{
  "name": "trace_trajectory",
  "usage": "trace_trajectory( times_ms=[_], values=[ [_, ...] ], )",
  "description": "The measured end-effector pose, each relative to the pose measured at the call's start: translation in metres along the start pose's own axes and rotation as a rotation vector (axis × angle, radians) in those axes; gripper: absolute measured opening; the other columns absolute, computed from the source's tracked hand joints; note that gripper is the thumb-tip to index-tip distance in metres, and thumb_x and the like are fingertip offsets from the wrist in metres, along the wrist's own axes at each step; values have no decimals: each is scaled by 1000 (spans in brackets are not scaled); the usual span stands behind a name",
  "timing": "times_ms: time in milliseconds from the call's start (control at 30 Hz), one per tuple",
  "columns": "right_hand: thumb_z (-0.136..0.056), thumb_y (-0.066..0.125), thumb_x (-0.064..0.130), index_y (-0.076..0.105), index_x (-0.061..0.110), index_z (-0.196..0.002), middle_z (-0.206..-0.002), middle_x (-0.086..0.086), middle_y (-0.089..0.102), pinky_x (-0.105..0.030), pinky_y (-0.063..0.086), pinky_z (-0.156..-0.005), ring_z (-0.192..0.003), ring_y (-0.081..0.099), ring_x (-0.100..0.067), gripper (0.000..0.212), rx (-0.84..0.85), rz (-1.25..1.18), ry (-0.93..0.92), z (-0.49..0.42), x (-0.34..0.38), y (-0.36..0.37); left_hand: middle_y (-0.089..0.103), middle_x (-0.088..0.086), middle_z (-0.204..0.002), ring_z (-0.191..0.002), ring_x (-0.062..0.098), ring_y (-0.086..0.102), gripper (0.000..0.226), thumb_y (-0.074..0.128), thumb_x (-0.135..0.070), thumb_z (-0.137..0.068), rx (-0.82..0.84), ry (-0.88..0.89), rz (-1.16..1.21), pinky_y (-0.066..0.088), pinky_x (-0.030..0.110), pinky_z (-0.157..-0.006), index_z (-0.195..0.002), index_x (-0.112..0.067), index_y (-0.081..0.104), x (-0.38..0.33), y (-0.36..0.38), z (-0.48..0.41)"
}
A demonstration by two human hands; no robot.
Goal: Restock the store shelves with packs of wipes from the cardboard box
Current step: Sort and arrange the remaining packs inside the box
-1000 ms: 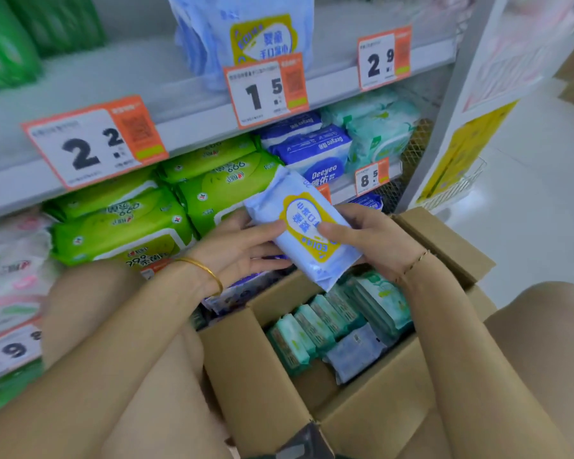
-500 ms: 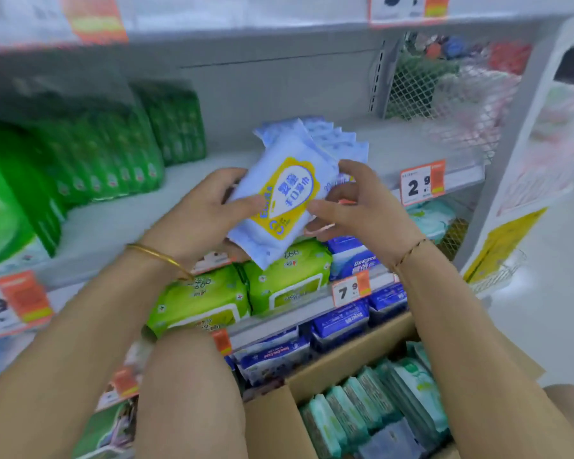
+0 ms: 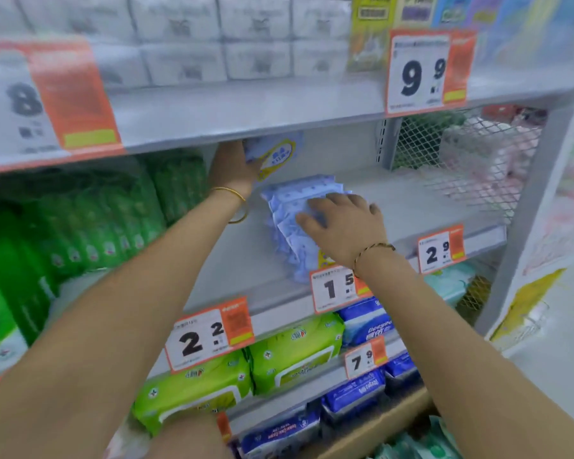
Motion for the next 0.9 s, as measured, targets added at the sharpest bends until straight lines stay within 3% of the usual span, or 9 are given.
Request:
trace_trajectory(
  times_ms=[167,233,333,433,500,567,667,767,900],
  values=[
    [-89,26,59,54,35,-125,-134,7,50,-40,26,-105,-128,38,-22,51,-64,8,-13,2,-4,4,56,21,-127,-117,34,54,43,56,-8,-84,263,81,-150,44,37,-95,-126,-4,51,4,65,-32],
    [-91,29,58,52,34,-128,-136,6,47,-40,26,-105,-129,37,-22,49,-35,14,-18,1,-4,4,57,17,-126,-110,29,57,45,55,-4,-83,403,68,-117,47,29,-84,-127,-9,50,10,85,-32],
    [-93,34,54,50,33,-129,-137,5,46,-40,26,-104,-129,35,-23,45,-17,7,-21,-1,-4,4,58,8,-119,-91,22,56,41,48,-7,-87,566,-21,-92,46,18,-48,-127,-17,52,24,103,-26],
    [-93,35,54,50,33,-130,-136,4,47,-40,26,-103,-128,36,-24,45,-37,4,-27,-1,-3,4,55,6,-88,-70,21,49,22,39,-14,-92,661,-101,-91,35,22,-50,-101,-20,58,28,111,-19],
    [-94,35,53,50,32,-130,-136,4,47,-40,26,-103,-128,36,-24,44,-34,6,-27,0,-3,5,56,9,-87,-76,25,52,21,38,-21,-88,708,-65,-139,38,26,-60,-95,-14,57,23,113,-13],
    [-94,35,53,50,33,-131,-136,4,46,-41,25,-104,-129,36,-24,45,-38,10,-35,0,-3,4,60,10,-109,-96,28,57,31,37,-29,-87,710,-29,-230,42,32,-77,-106,-17,57,22,112,-9],
    [-94,33,53,48,34,-132,-138,4,45,-42,23,-107,-130,35,-24,45,-36,27,-38,1,-3,5,56,12,-109,-102,31,54,24,28,-30,-91,667,40,-431,37,33,-79,-90,-23,51,19,101,0],
    [-91,27,55,54,30,-127,-135,0,51,-49,19,-112,-129,41,-26,52,-97,-25,-34,6,0,-2,51,12,-116,-120,35,45,53,19,-42,-79,612,111,-442,38,39,-100,-114,-24,55,-2,78,22],
    [-83,44,37,69,17,-102,-108,-8,68,-53,44,-96,-102,62,-32,38,-598,-103,-99,62,-14,-50,55,8,-134,-127,27,46,68,25,-49,-75,318,394,-183,25,26,-107,-125,-18,58,-65,27,98]
  ],
)
Point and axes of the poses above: each hand's wrist, its own z-axis away from the middle knuckle, its own y-axis out of the palm, x = y × z, the point moved 8 cm from there along -z, towards the middle knuckle
